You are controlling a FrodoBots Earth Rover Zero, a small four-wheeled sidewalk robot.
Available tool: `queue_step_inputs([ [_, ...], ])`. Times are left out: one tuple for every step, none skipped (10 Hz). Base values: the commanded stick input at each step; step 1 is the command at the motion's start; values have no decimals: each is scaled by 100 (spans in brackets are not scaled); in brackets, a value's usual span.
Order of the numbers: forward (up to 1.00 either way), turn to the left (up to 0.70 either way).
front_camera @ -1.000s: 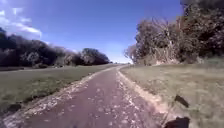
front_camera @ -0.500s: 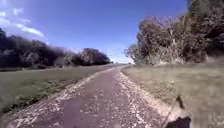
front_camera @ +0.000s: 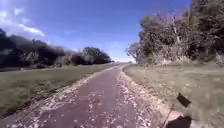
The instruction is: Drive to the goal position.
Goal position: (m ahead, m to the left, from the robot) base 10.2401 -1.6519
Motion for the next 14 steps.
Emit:
queue_step_inputs([
  [100,0],
  [100,0],
  [100,0],
  [100,0],
  [100,0],
  [100,0],
  [100,0],
  [100,0],
  [100,0],
  [100,0],
  [100,0],
  [100,0],
  [100,0],
  [100,0],
])
